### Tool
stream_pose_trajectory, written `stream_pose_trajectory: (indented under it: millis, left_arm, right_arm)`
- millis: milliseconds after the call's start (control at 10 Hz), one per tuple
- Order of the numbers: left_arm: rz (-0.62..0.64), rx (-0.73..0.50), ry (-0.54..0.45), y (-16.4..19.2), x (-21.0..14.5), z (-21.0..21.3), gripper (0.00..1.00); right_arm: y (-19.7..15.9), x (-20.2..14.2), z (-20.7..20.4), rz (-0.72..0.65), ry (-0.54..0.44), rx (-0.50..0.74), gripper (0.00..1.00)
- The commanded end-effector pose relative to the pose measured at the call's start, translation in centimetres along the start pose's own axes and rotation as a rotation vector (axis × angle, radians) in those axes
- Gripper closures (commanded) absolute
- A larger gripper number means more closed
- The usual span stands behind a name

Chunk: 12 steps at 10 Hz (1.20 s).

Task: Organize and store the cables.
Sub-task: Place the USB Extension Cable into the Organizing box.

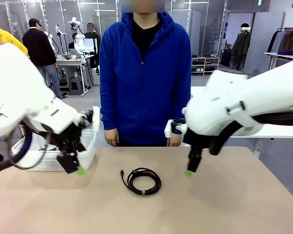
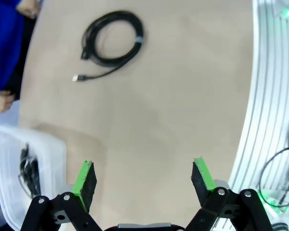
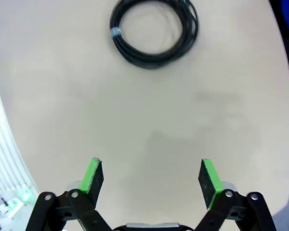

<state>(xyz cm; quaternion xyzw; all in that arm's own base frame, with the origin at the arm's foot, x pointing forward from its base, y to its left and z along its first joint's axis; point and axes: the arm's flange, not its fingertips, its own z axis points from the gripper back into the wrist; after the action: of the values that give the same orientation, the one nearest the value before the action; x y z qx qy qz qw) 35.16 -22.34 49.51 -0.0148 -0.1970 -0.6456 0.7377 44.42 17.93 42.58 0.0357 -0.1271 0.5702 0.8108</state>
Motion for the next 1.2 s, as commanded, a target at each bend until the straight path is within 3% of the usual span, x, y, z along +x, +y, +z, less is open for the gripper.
stream_pose_trajectory:
  millis: [0, 300, 600, 800, 1100]
  left_arm:
    - [-0.063, -0.011, 0.002, 1.0, 2.2, -2.5, 0.0]
    - [-0.079, -0.04, -0.003, 1.6, 5.2, -5.2, 0.0]
    - [-0.053, -0.156, 0.028, 2.4, 8.2, -8.8, 0.0]
    - [-0.04, -0.18, 0.021, 2.9, 9.9, -11.6, 0.0]
    - [-0.005, -0.205, 0.033, 3.1, 10.0, -13.2, 0.0]
  right_arm:
    - [-0.2, -4.8, 1.3, -0.088, -0.069, 0.005, 0.0]
    - [0.1, -13.1, 4.0, -0.212, -0.173, -0.062, 0.0]
    - [1.7, -19.3, 6.3, -0.183, -0.297, -0.096, 0.0]
    - [2.4, -21.9, 7.5, -0.128, -0.382, -0.111, 0.0]
    - [2.9, -22.9, 7.6, -0.079, -0.471, -0.106, 0.0]
